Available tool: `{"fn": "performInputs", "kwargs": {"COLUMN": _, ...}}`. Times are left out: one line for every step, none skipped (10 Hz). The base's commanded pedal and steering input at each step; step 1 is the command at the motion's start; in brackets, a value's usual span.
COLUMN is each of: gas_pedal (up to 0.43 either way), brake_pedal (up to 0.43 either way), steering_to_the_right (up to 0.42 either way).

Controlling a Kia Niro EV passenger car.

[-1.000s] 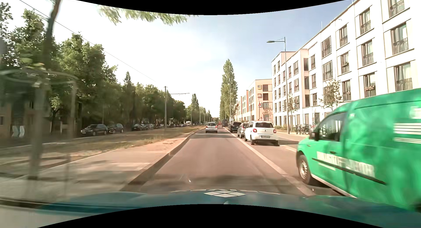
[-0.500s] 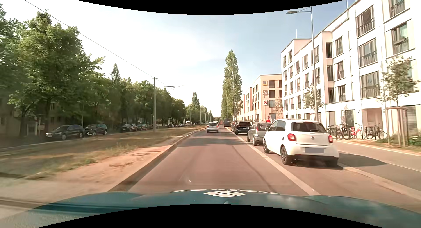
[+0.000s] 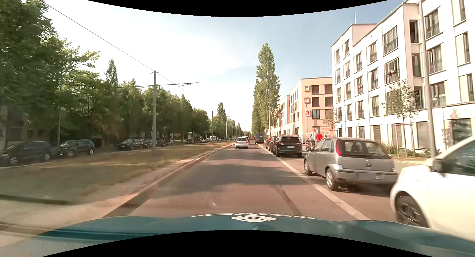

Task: Follow the waypoints while adhering to traffic rules and regulations

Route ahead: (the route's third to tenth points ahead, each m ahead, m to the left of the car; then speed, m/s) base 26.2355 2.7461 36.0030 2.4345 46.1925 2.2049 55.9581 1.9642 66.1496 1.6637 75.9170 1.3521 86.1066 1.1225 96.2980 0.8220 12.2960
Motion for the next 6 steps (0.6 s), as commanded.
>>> {"fn": "performInputs", "kwargs": {"gas_pedal": 0.169, "brake_pedal": 0.000, "steering_to_the_right": -0.008}}
{"fn": "performInputs", "kwargs": {"gas_pedal": 0.169, "brake_pedal": 0.000, "steering_to_the_right": -0.008}}
{"fn": "performInputs", "kwargs": {"gas_pedal": 0.169, "brake_pedal": 0.000, "steering_to_the_right": -0.007}}
{"fn": "performInputs", "kwargs": {"gas_pedal": 0.169, "brake_pedal": 0.000, "steering_to_the_right": -0.006}}
{"fn": "performInputs", "kwargs": {"gas_pedal": 0.169, "brake_pedal": 0.000, "steering_to_the_right": -0.006}}
{"fn": "performInputs", "kwargs": {"gas_pedal": 0.169, "brake_pedal": 0.000, "steering_to_the_right": -0.006}}
